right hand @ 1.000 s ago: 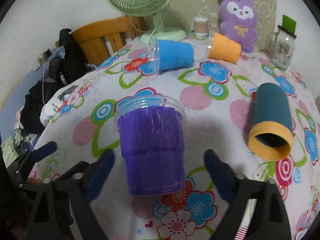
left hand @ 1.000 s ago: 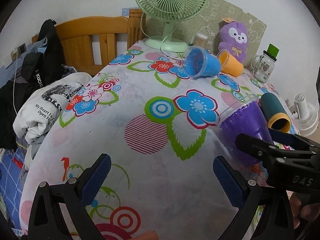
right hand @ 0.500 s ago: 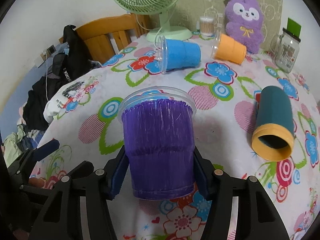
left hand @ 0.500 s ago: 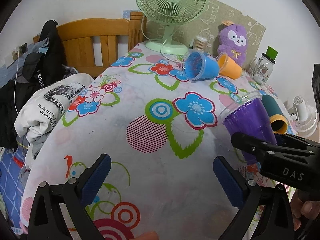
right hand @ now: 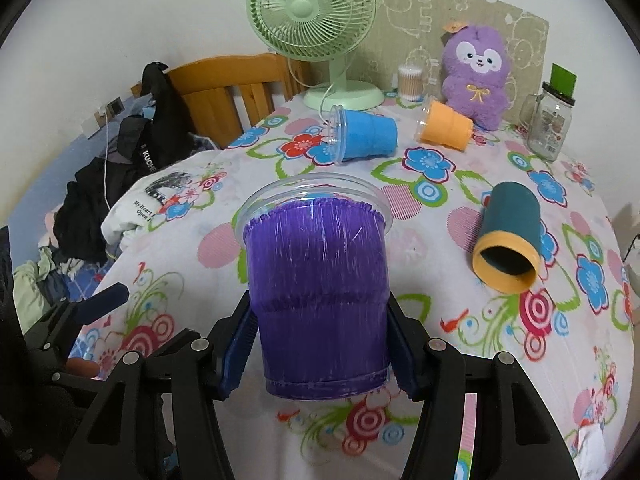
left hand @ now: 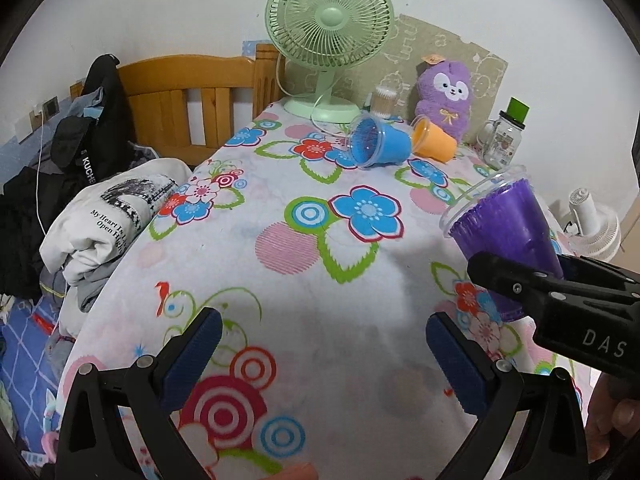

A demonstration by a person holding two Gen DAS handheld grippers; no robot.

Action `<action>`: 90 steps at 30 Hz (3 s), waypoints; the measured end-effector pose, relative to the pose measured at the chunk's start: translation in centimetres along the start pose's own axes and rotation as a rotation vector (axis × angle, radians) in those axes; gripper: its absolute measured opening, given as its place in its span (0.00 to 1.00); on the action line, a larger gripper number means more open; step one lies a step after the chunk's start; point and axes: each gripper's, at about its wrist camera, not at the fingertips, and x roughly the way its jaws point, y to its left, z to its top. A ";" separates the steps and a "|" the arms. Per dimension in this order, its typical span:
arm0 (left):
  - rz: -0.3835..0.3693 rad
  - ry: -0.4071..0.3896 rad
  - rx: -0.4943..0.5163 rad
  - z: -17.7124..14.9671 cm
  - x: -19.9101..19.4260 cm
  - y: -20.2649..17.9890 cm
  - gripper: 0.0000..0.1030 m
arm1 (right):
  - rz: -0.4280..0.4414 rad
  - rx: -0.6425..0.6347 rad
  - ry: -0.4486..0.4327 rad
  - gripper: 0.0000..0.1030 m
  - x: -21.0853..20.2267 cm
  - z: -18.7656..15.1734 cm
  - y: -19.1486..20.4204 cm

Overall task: Flip cup upside down
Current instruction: 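Lift the purple cup with the right tool and carry it toward the left tool, then grasp the purple cup with the left tool while the right tool releases it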

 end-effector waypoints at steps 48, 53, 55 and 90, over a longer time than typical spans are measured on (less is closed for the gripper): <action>-0.027 0.003 0.112 -4.1 -3.7 -4.8 1.00 | -0.034 0.149 -0.117 0.88 -7.5 -5.2 -3.7; -0.063 0.002 0.144 -4.1 -3.4 -7.3 1.00 | -0.050 0.229 -0.145 0.89 -9.0 -6.2 -7.2; -0.068 0.010 0.153 -4.2 -2.9 -8.3 1.00 | -0.051 0.252 -0.136 0.89 -8.9 -6.8 -8.2; -0.049 0.017 0.217 -4.4 0.5 -11.1 0.56 | -0.008 0.349 -0.092 0.89 -6.8 -10.0 -12.1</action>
